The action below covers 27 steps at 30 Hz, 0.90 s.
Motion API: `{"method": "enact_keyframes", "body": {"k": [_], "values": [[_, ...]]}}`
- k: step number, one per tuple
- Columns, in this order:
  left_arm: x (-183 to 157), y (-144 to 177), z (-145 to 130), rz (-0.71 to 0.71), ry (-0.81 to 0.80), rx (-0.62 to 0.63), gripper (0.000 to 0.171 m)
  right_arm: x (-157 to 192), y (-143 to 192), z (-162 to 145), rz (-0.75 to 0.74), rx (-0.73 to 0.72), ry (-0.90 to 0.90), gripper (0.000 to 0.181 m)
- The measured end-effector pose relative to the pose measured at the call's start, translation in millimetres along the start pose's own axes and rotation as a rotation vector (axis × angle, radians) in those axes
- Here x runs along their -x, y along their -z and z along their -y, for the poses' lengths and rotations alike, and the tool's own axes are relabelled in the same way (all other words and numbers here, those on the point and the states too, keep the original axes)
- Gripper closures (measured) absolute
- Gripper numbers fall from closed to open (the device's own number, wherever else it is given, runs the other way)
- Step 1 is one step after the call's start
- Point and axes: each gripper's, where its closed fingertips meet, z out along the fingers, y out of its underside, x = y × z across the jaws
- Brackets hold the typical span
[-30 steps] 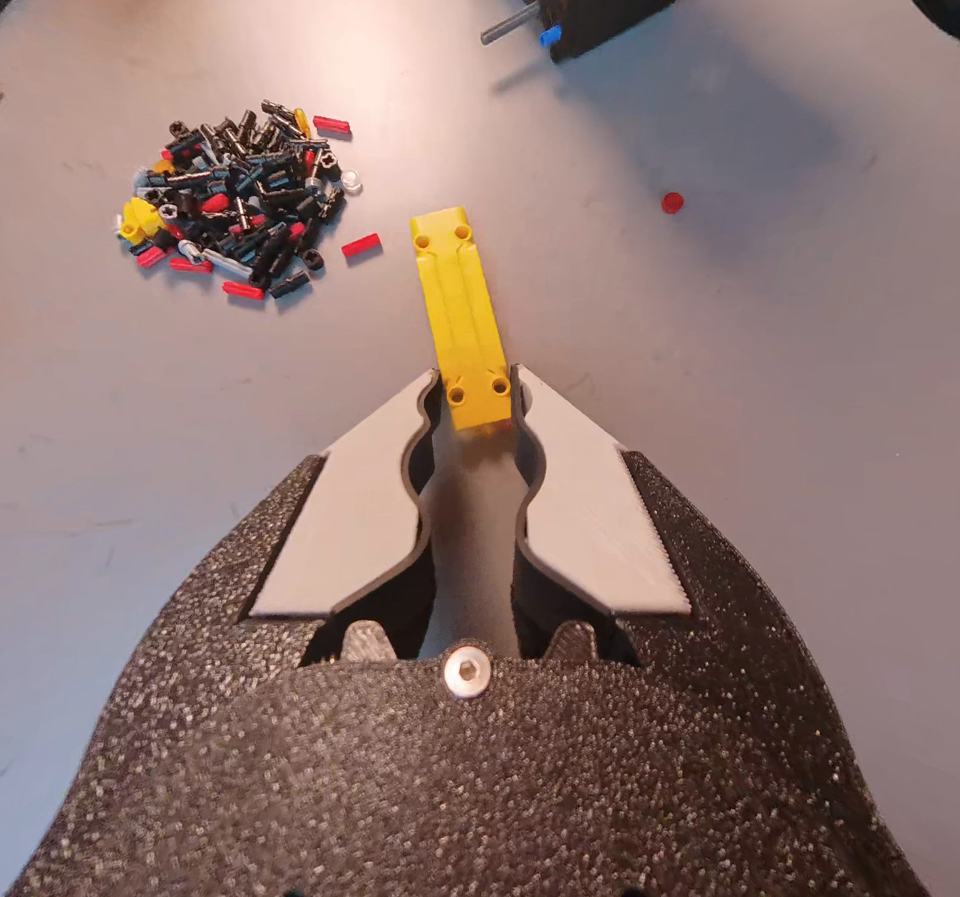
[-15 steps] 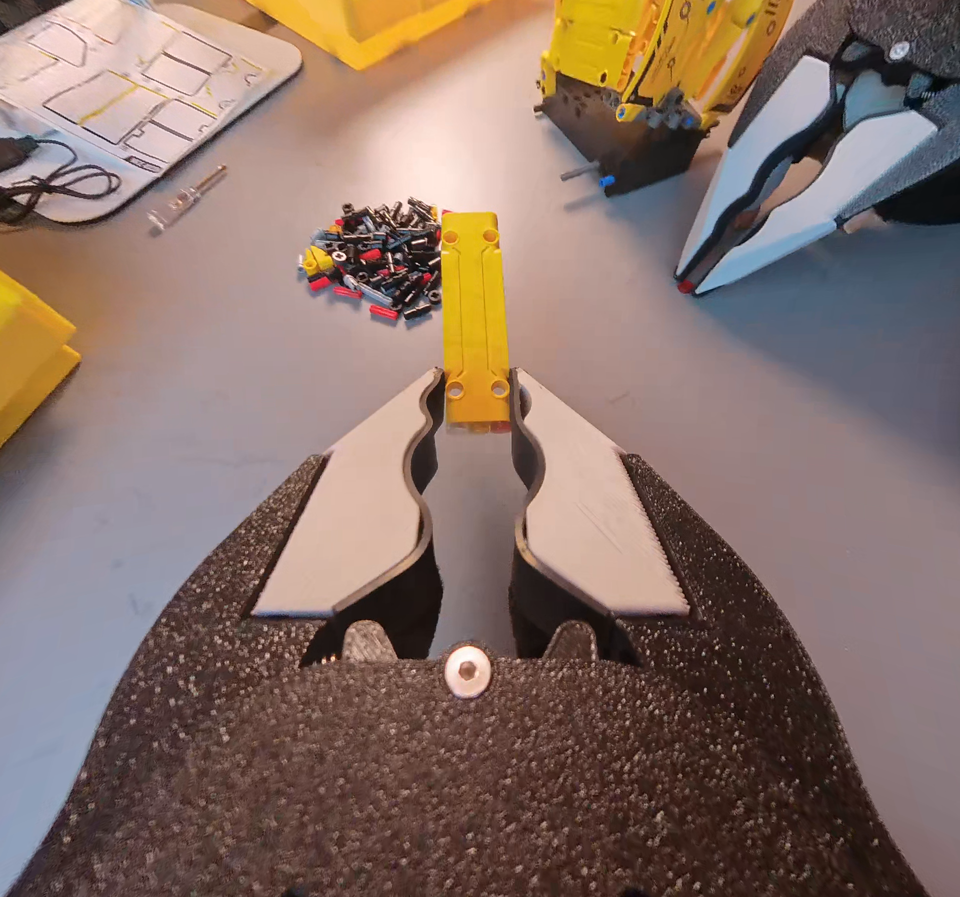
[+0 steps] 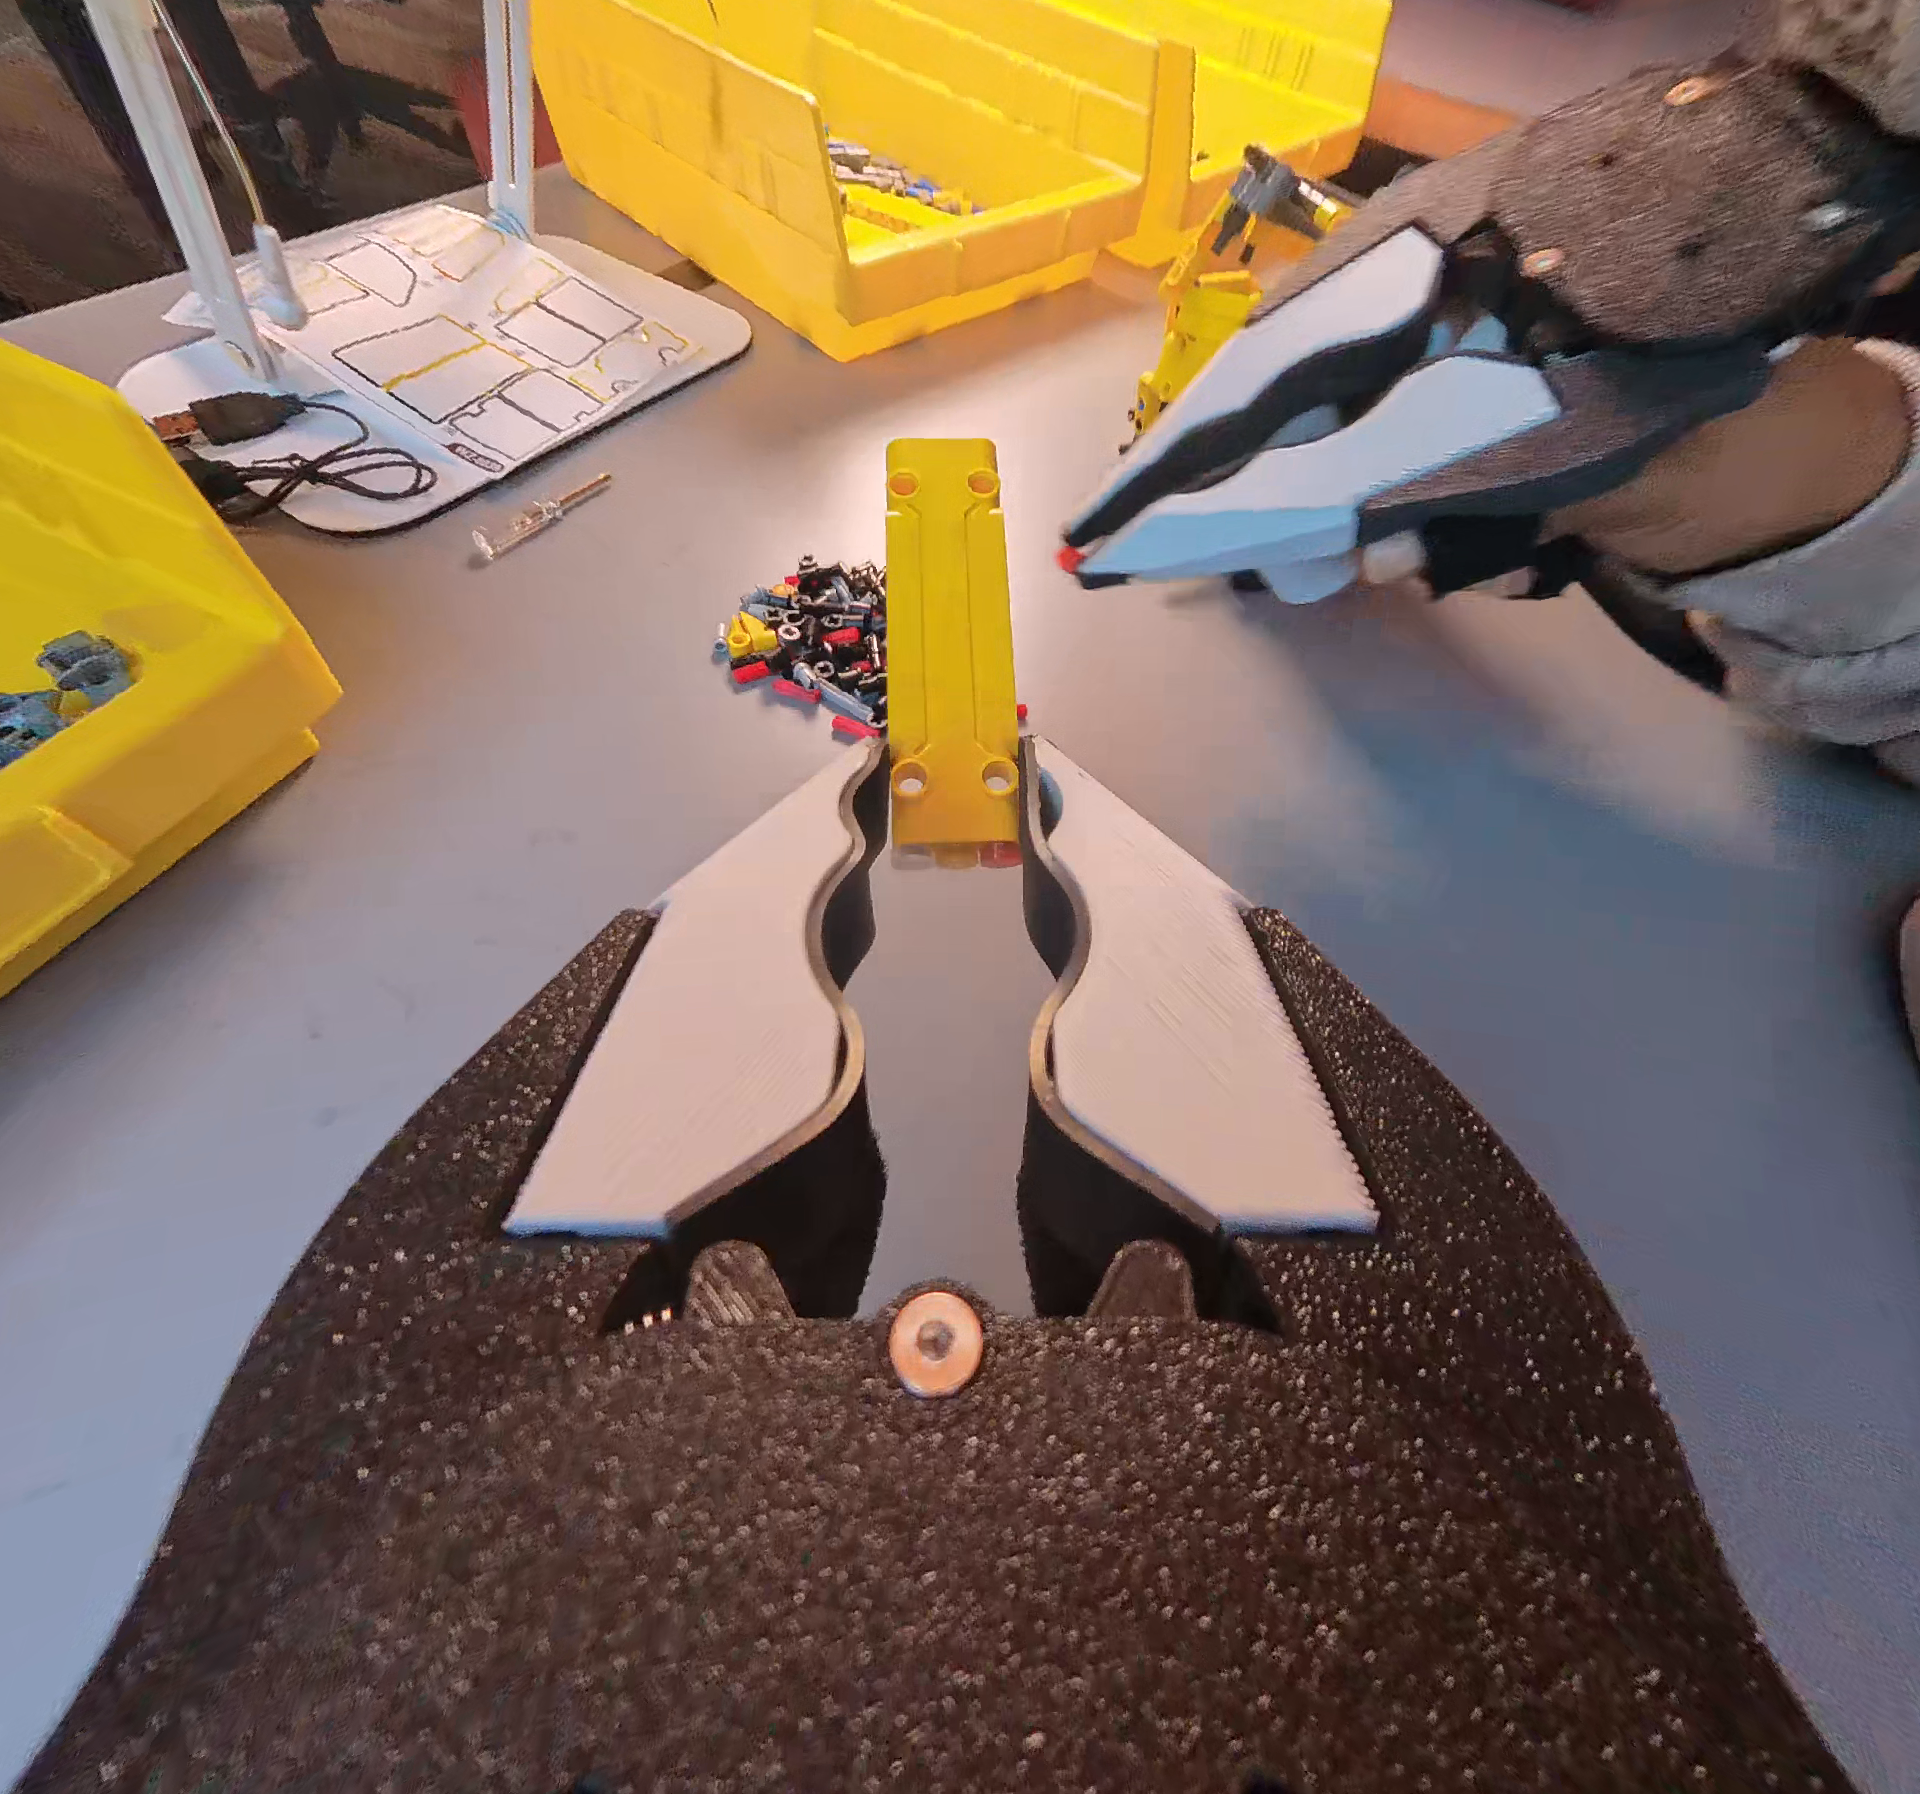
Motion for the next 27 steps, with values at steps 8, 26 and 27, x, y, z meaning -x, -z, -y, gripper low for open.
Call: {"method": "enact_keyframes", "body": {"k": [8, 26, 27], "values": [[1, 5, 13, -0.036, 0.059, -0.106, 0.148, -37, -39, 13, -0.123, -0.046, -0.012, 0.145], [-87, 8, 41, -0.615, 0.213, -0.314, 0.149, 47, 75, 81, 0.818, -0.593, -0.284, 0.152], [-91, 6, 39, -0.635, 0.221, -0.303, 0.148, 50, 77, 81, 0.838, -0.595, -0.288, 0.155]]}}
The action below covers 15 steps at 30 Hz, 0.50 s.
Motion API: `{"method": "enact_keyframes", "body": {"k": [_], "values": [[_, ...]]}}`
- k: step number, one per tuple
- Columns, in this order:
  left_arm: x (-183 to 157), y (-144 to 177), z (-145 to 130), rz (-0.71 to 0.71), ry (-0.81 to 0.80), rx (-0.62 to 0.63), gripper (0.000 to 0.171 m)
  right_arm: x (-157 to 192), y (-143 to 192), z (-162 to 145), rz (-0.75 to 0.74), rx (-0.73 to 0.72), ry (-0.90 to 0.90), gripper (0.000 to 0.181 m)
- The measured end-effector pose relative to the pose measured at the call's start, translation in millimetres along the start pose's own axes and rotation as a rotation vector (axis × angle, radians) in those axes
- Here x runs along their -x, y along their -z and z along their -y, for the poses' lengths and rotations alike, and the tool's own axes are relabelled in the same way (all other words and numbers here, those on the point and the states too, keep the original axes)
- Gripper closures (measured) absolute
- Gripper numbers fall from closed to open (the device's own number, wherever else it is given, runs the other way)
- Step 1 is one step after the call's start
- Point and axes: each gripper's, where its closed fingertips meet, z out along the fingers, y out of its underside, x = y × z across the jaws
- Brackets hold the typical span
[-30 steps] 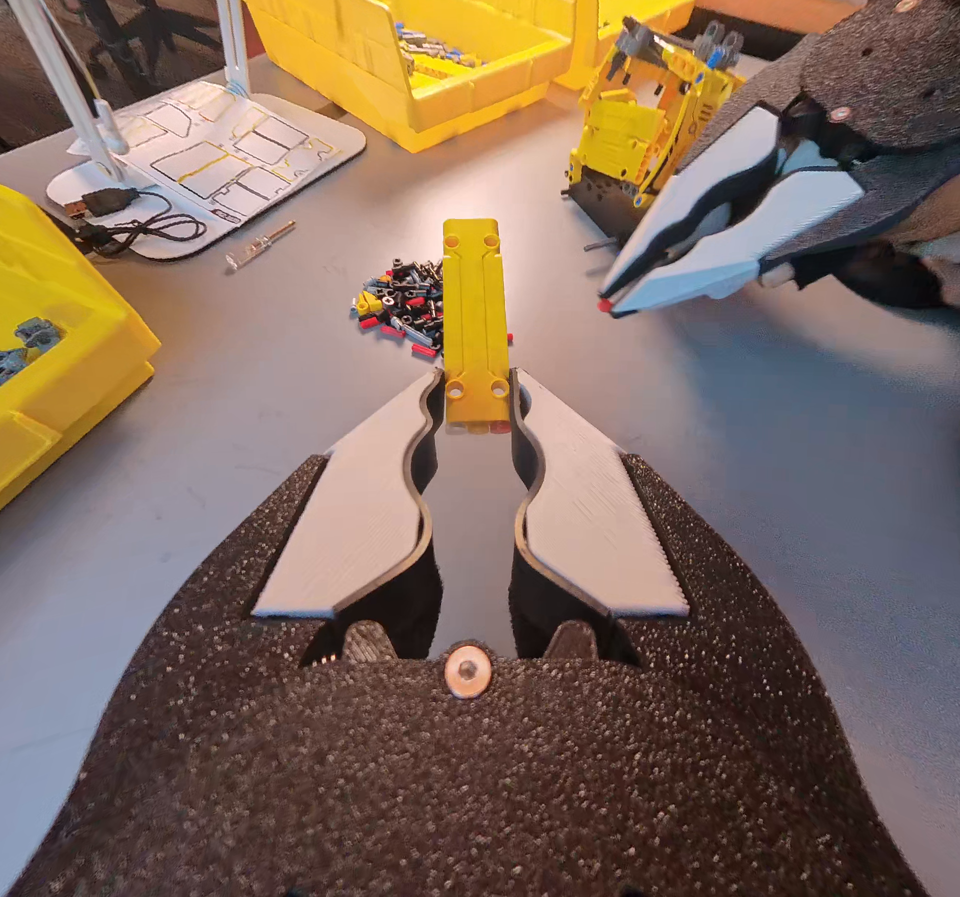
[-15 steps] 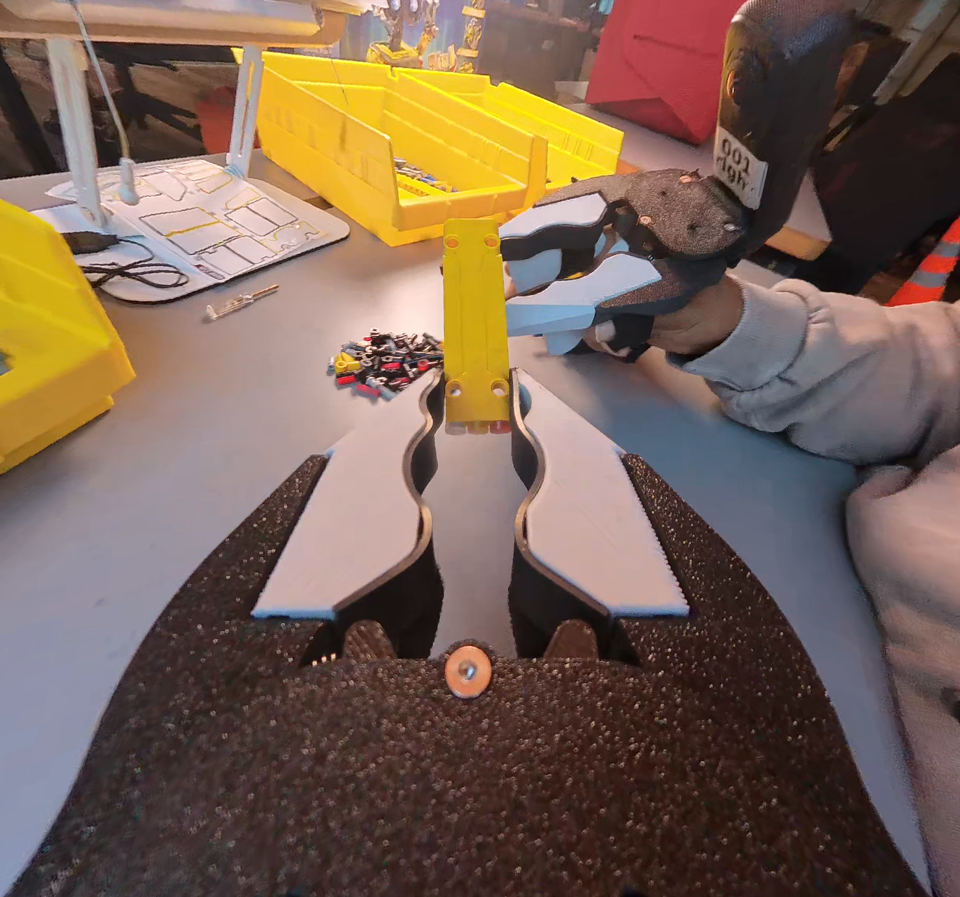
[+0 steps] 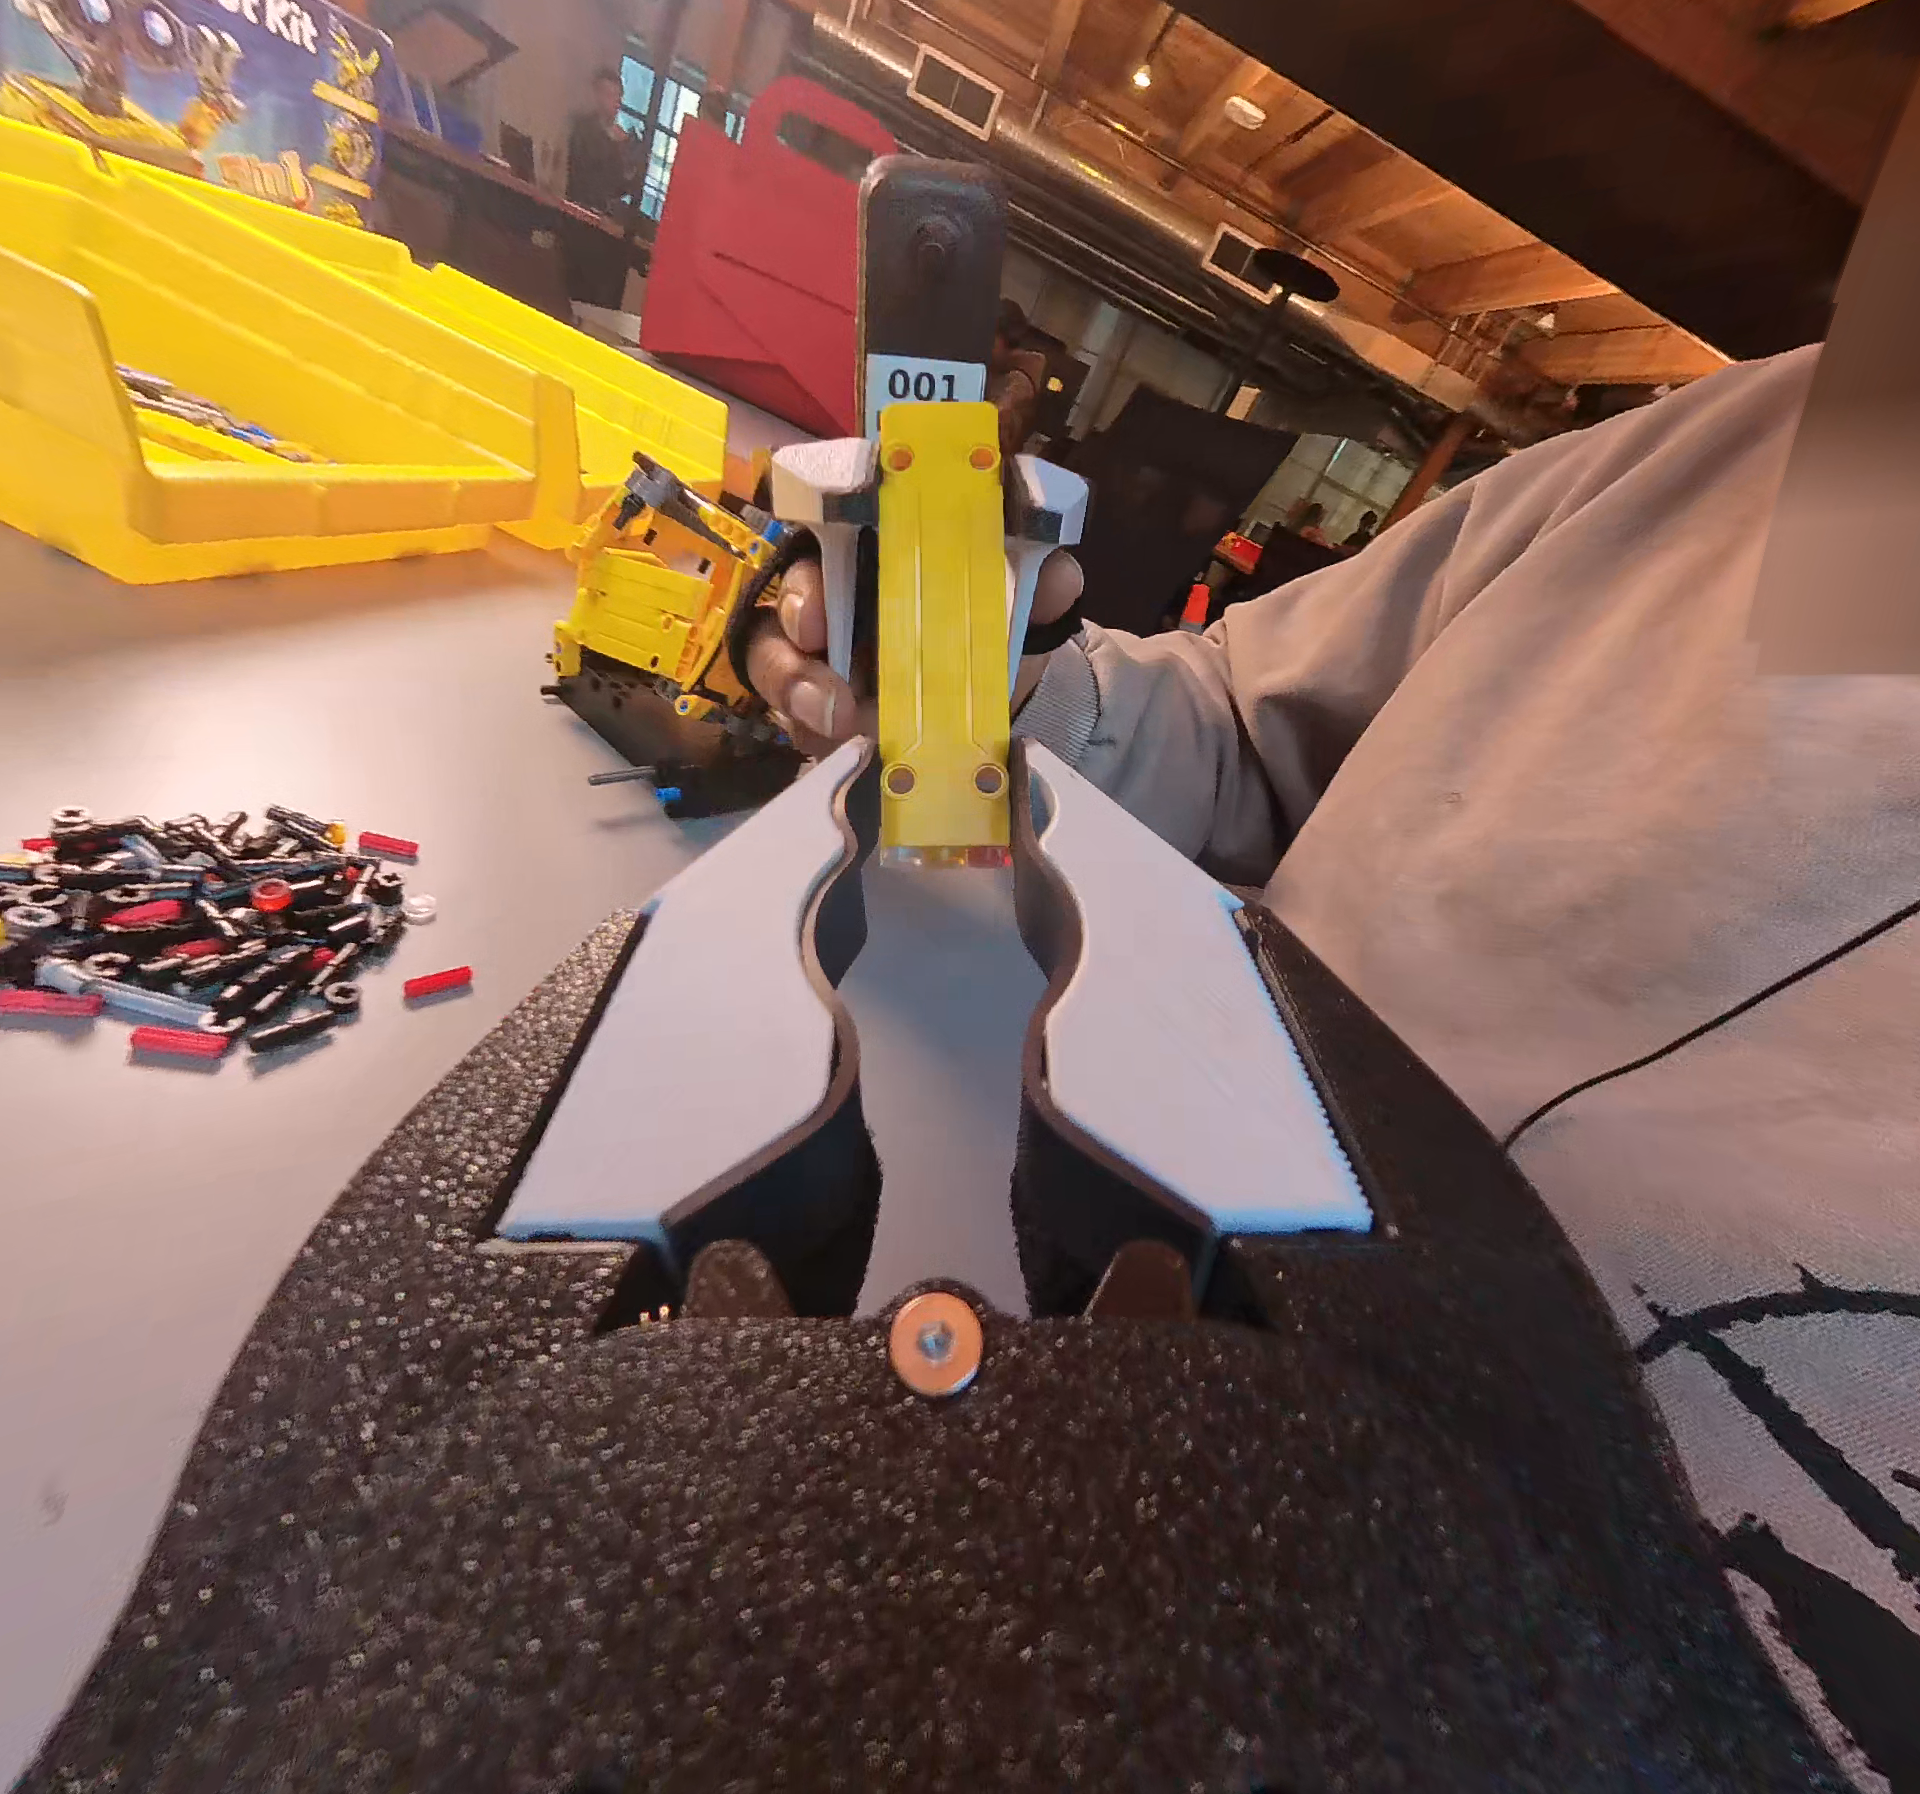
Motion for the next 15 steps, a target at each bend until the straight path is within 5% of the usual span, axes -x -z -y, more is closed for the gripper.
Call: {"method": "enact_keyframes", "body": {"k": [8, 15], "values": [[17, 1, -4, 0.075, 0.017, 0.004, 0.134, -20, 3, -15, -0.093, 0.087, -0.173, 0.156], [34, -18, -42, 0.281, -0.235, 0.286, 0.163, -34, -6, -52, -0.250, 0.324, -0.020, 0.156]]}}
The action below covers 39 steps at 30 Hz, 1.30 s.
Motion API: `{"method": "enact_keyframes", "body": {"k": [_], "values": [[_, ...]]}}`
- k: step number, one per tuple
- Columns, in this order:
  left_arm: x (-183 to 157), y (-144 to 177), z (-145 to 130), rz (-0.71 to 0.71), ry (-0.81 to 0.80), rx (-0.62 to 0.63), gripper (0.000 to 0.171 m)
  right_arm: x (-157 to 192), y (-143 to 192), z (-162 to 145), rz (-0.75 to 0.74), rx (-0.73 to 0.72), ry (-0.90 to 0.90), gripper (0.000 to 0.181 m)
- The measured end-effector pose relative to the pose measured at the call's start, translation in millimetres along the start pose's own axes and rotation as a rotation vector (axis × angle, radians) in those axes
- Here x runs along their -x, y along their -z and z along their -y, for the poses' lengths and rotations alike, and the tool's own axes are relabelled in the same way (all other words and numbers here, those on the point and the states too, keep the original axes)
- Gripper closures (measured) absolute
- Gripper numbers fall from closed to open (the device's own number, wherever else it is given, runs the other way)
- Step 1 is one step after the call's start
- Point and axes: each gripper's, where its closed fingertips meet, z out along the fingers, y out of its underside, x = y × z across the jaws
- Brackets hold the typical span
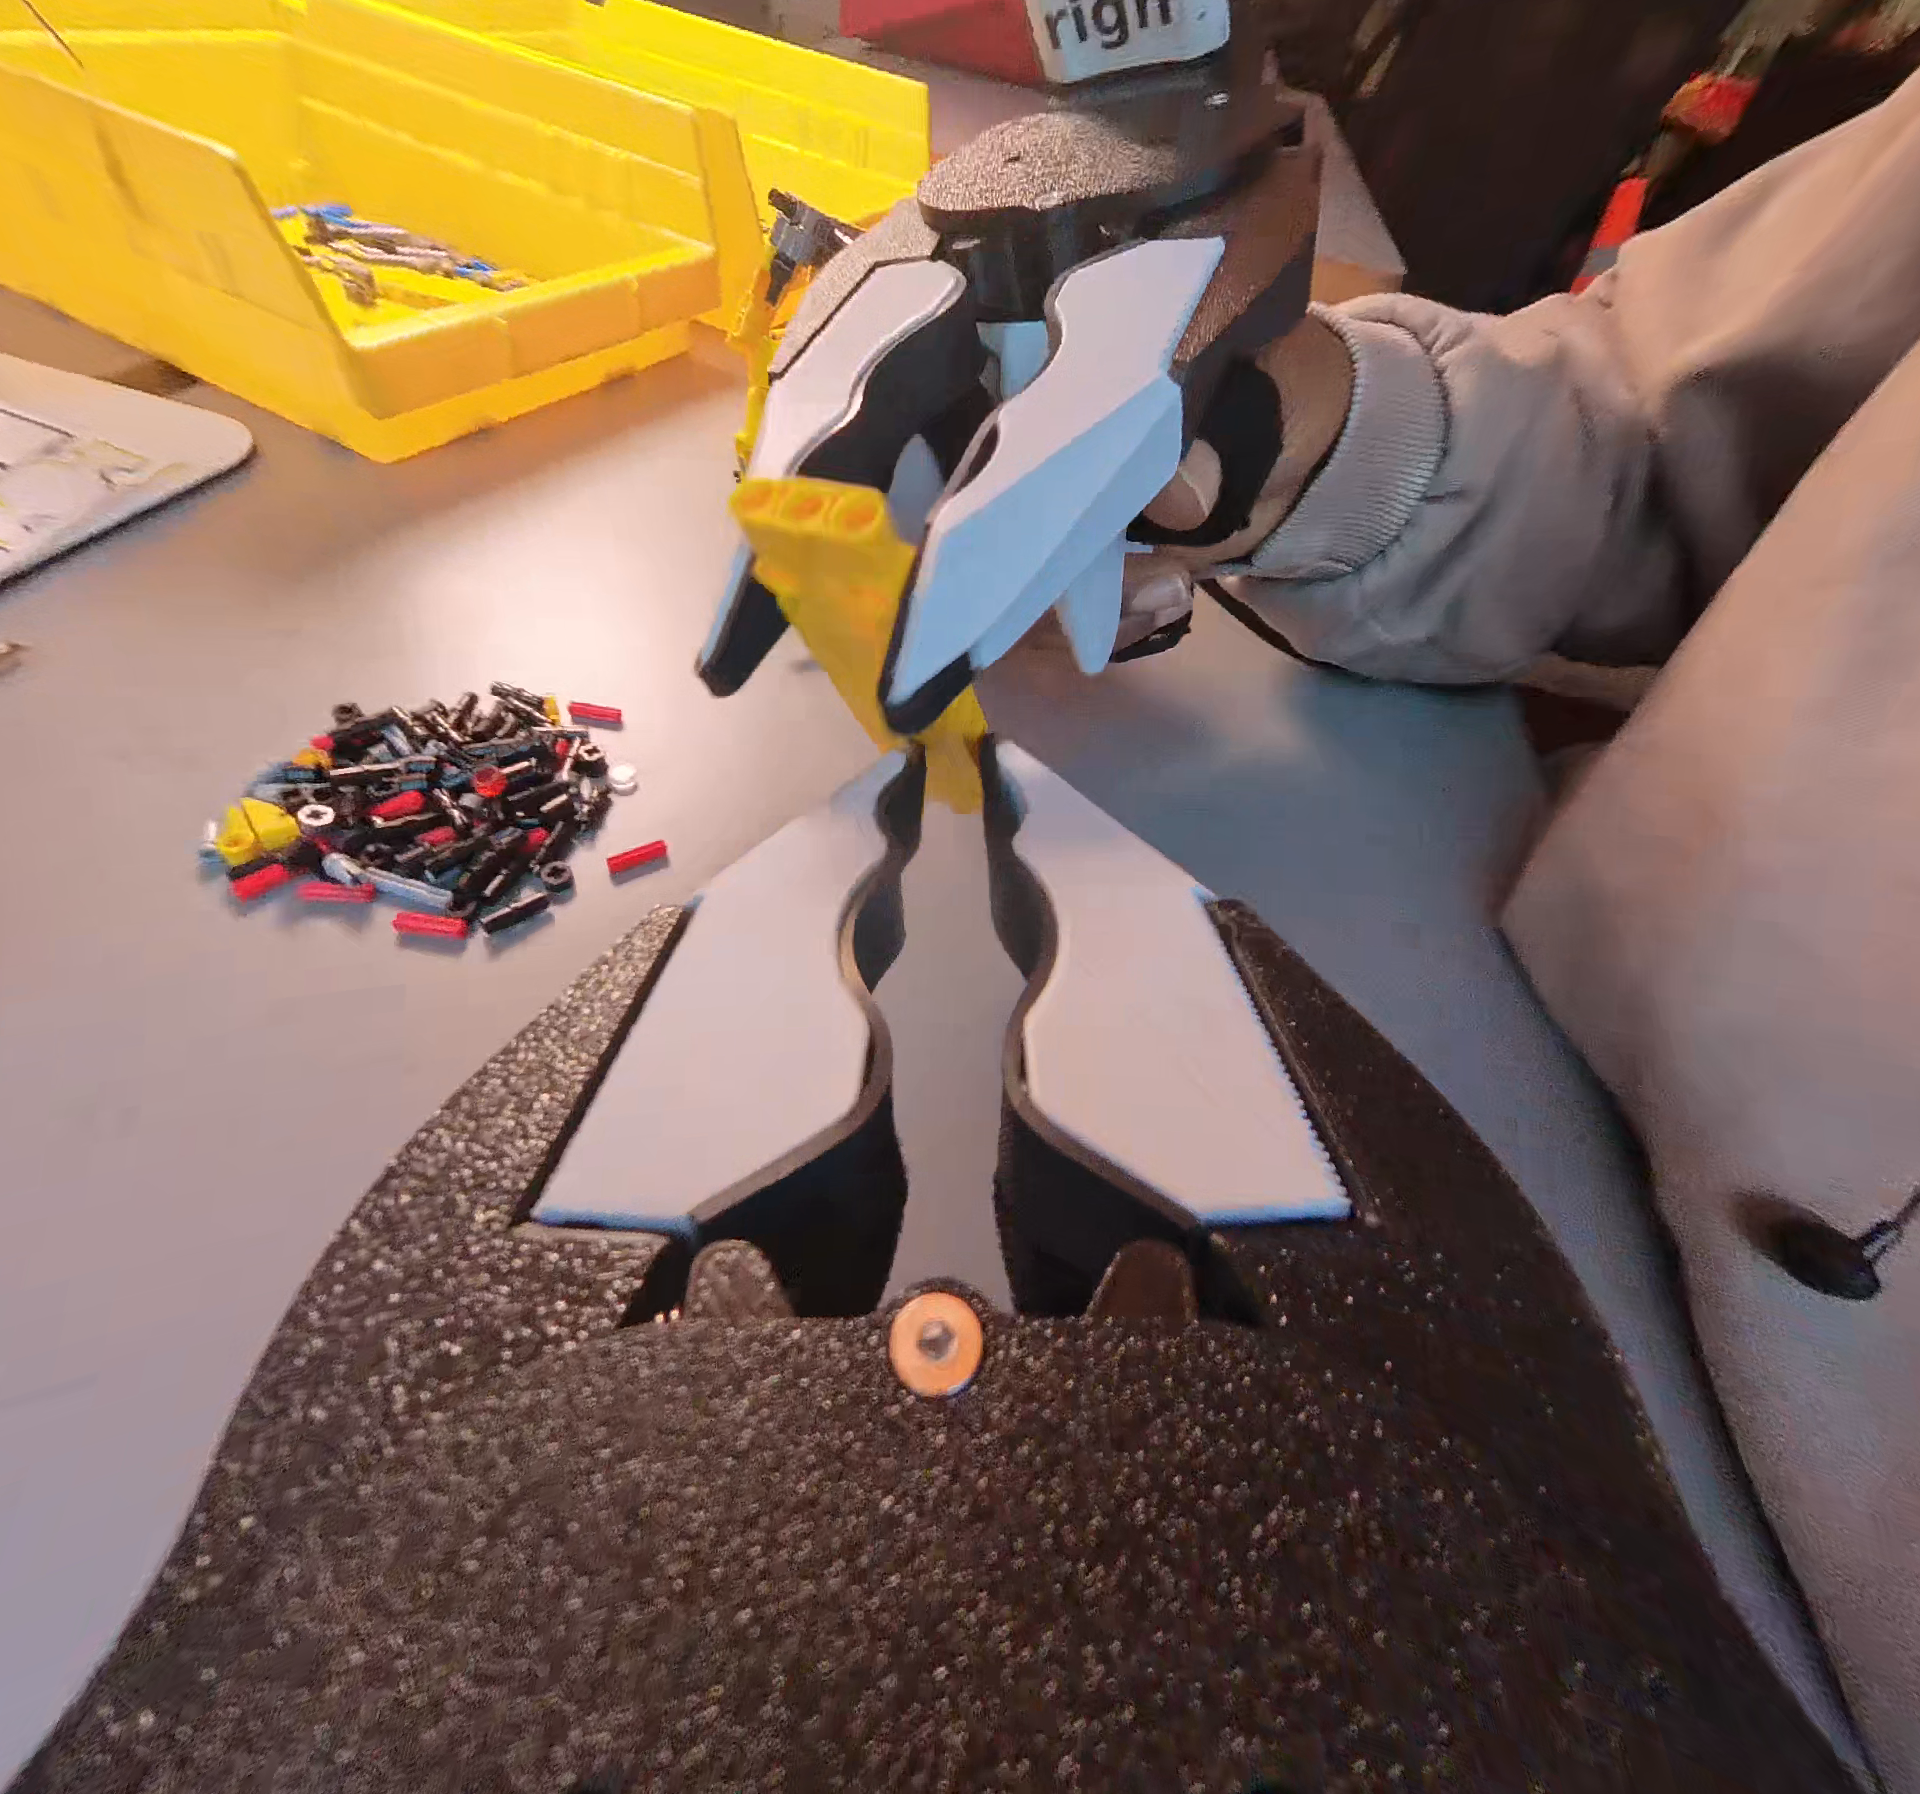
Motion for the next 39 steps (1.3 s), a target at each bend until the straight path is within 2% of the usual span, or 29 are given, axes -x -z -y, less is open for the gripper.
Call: {"method": "enact_keyframes", "body": {"k": [2, 5, 8, 9, 15, 17, 20, 24, 26, 29, 32, 36, 39], "values": [[-3, -4, 6, 0.006, -0.001, -0.027, 0.171, -1, 0, 5, -0.048, -0.017, 0.063, 0.155], [-2, -4, 15, -0.007, 0.056, -0.103, 0.171, -5, 6, 15, -0.093, -0.062, 0.073, 0.155], [2, -5, 18, -0.029, 0.145, -0.130, 0.138, -9, 12, 20, -0.119, -0.087, 0.085, 0.155], [4, -6, 18, -0.017, 0.153, -0.132, 0.137, -7, 12, 22, -0.120, -0.098, 0.097, 0.156], [7, -12, 25, 0.060, 0.082, -0.138, 0.162, -4, 8, 22, -0.202, -0.084, 0.269, 0.155], [8, -4, 34, 0.024, 0.137, -0.217, 0.165, 3, 20, 39, -0.175, -0.169, 0.282, 0.153], [16, 17, 51, -0.019, 0.239, -0.376, 0.166, 2, 44, 62, -0.134, -0.291, 0.242, 0.140], [21, 48, 75, -0.103, 0.331, -0.597, 0.165, 0, 50, 51, -0.015, -0.265, 0.094, 0.138], [22, 55, 80, -0.131, 0.356, -0.649, 0.165, 7, 41, 41, 0.064, -0.250, 0.018, 0.141], [15, 53, 81, -0.162, 0.338, -0.647, 0.165, 19, 32, 39, 0.192, -0.310, -0.114, 0.152], [11, 45, 76, -0.149, 0.302, -0.592, 0.166, 13, 30, 38, 0.172, -0.344, -0.136, 0.166], [8, 36, 68, -0.157, 0.298, -0.523, 0.165, 10, 36, 39, 0.127, -0.326, -0.030, 0.174], [11, 33, 62, -0.111, 0.233, -0.449, 0.162, 10, 40, 34, 0.062, -0.209, 0.146, 0.174]]}}
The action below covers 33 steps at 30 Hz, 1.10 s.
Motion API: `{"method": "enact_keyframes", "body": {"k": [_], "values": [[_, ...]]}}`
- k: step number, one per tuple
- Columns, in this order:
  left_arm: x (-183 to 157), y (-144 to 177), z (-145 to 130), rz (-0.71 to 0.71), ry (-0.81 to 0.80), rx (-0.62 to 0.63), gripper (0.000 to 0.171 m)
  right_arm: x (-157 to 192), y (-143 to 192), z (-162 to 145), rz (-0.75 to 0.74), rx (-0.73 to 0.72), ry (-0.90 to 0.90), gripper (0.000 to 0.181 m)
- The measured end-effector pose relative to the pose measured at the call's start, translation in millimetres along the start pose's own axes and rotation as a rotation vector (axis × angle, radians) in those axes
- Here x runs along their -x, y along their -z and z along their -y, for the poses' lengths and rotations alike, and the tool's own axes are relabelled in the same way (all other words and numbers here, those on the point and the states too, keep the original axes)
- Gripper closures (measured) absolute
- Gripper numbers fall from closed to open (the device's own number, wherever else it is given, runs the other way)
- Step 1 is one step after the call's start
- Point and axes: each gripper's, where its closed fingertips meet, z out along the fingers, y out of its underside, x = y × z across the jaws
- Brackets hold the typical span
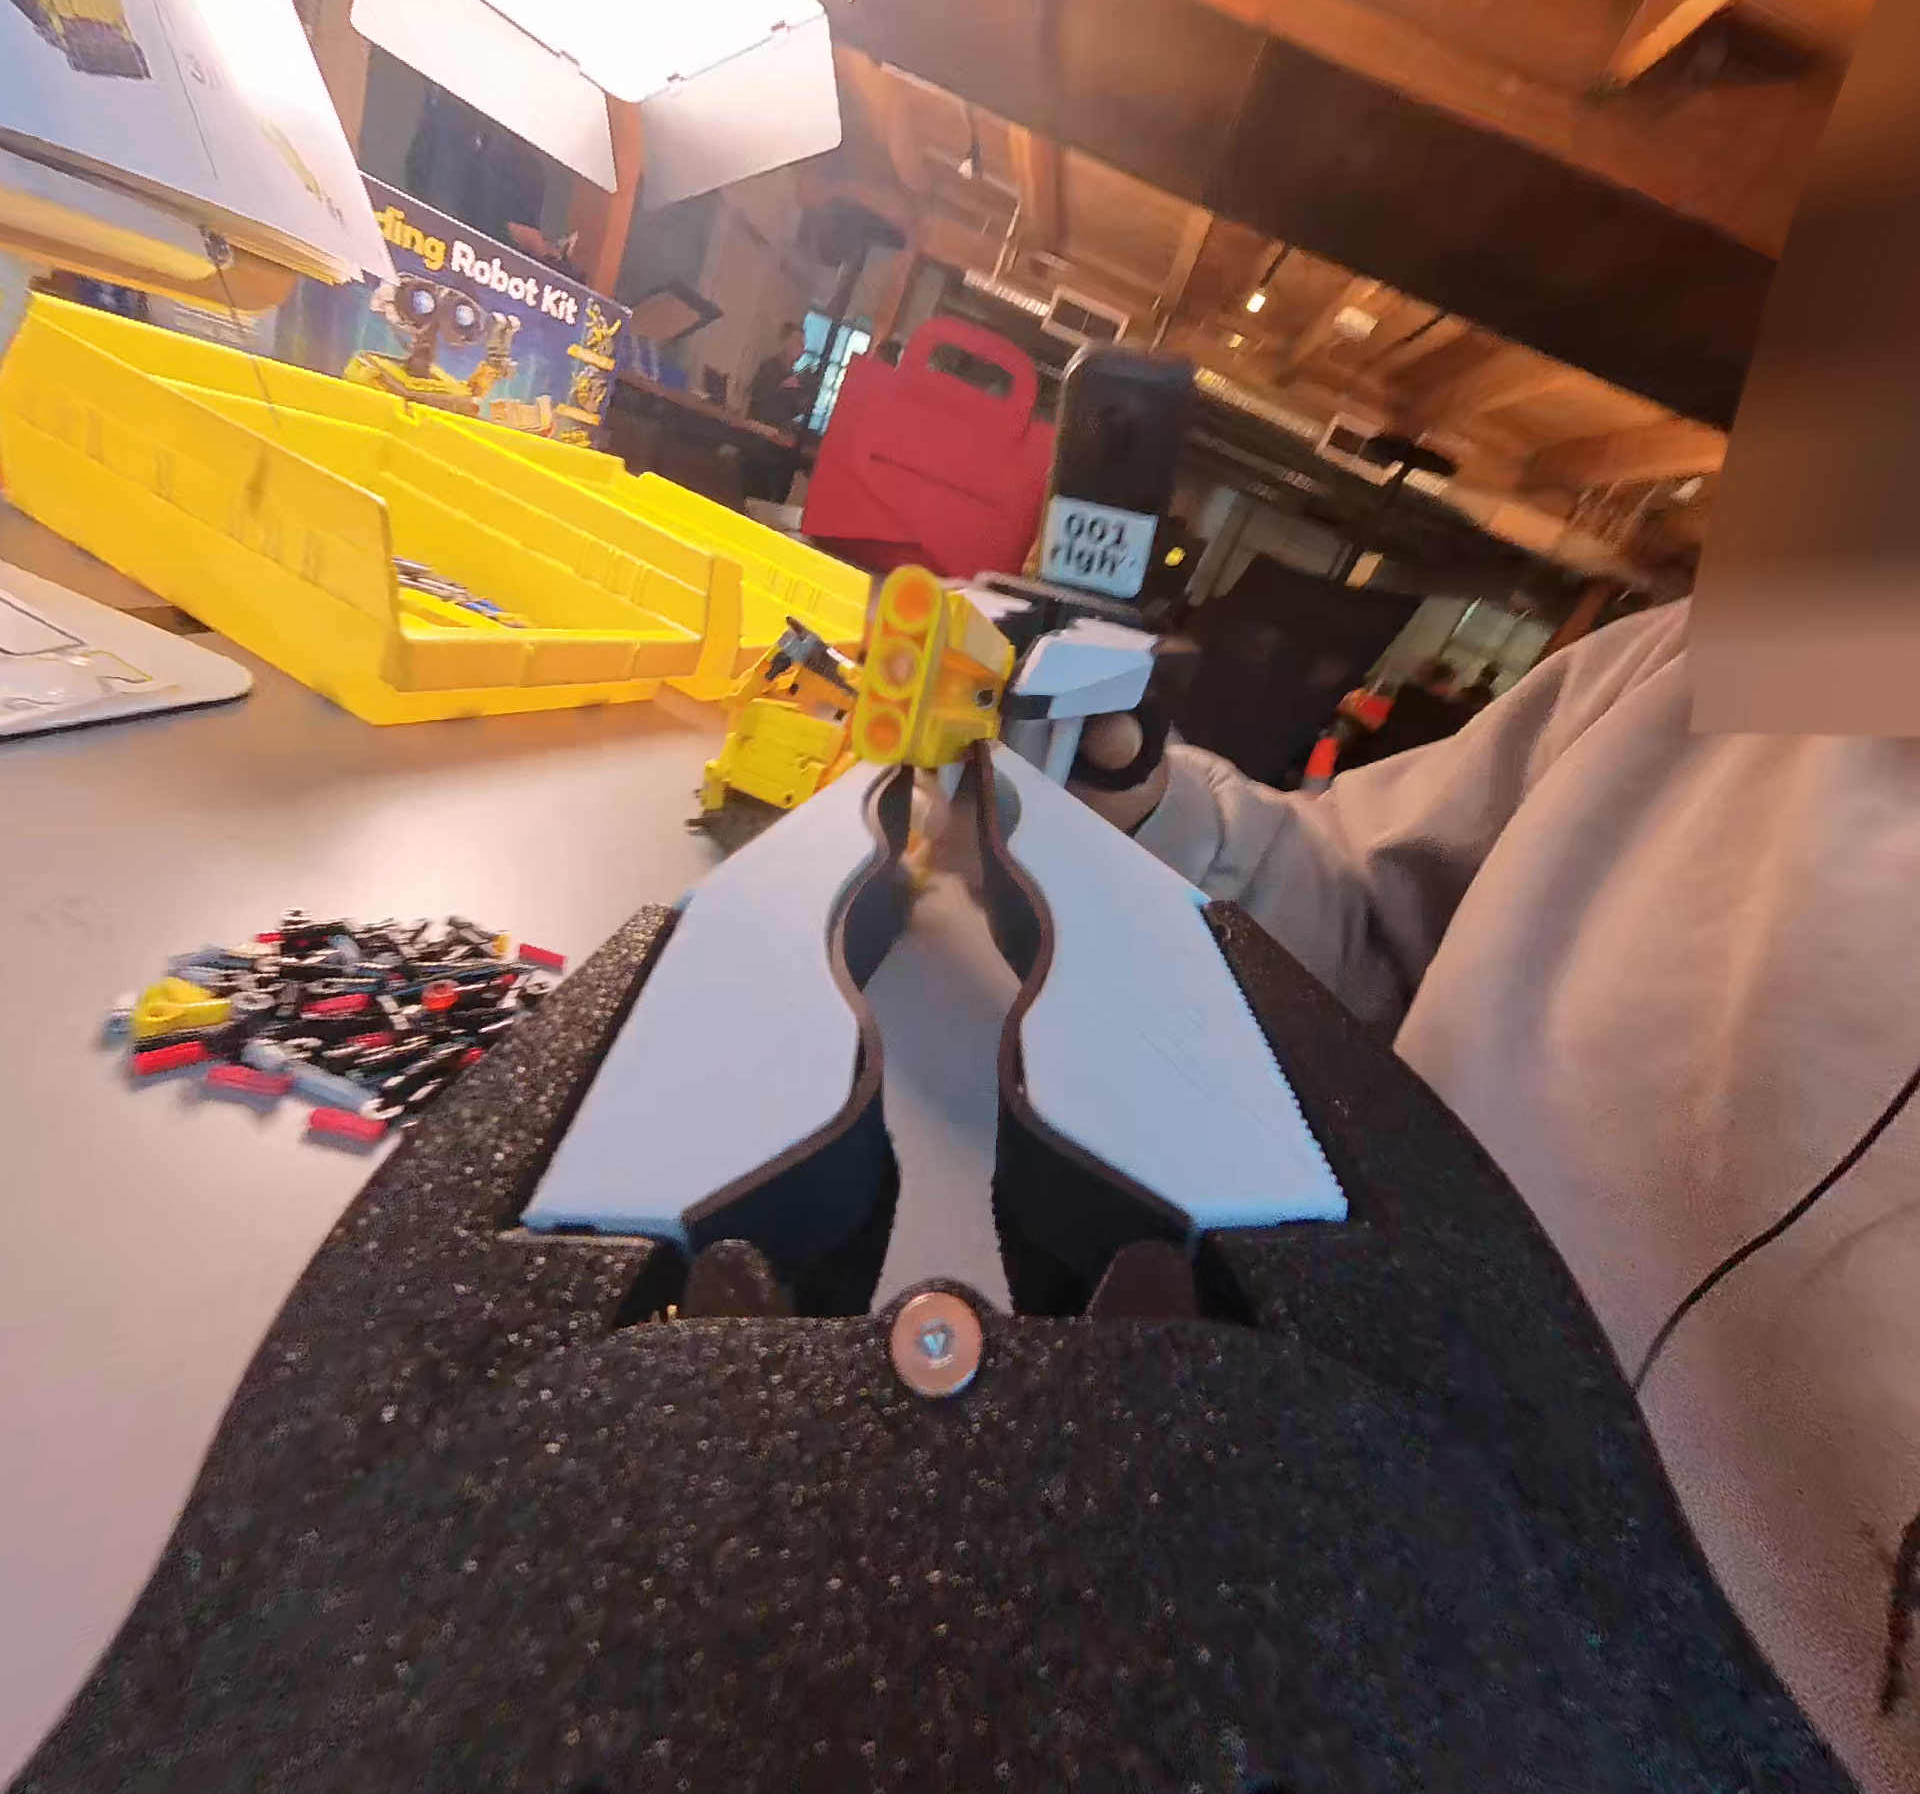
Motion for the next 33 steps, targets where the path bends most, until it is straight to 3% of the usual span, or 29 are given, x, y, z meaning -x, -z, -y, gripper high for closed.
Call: {"method": "enact_keyframes", "body": {"k": [3, 6, 9, 11, 13, 18, 23, 33], "values": [[6, 8, -5, 0.079, -0.182, 0.123, 0.139, -1, 8, -12, -0.022, 0.167, 0.135, 0.174], [9, 7, -31, 0.090, -0.352, 0.330, 0.138, 5, 12, -31, 0.014, 0.294, 0.189, 0.174], [2, -1, -71, 0.001, -0.435, 0.567, 0.150, 8, 11, -52, 0.021, 0.384, 0.221, 0.174], [-1, -9, -84, -0.035, -0.445, 0.623, 0.165, 13, 12, -63, 0.055, 0.410, 0.200, 0.174], [1, -13, -90, -0.056, -0.427, 0.669, 0.166, 11, 17, -70, 0.052, 0.442, 0.206, 0.174], [10, -27, -96, -0.071, -0.330, 0.671, 0.165, -3, 29, -74, 0.014, 0.469, 0.224, 0.173], [1, -33, -92, -0.112, -0.224, 0.560, 0.165, -1, 35, -67, 0.037, 0.398, 0.231, 0.172], [-10, -17, -91, -0.137, -0.221, 0.547, 0.165, 17, 23, -61, 0.125, 0.284, 0.207, 0.173]]}}
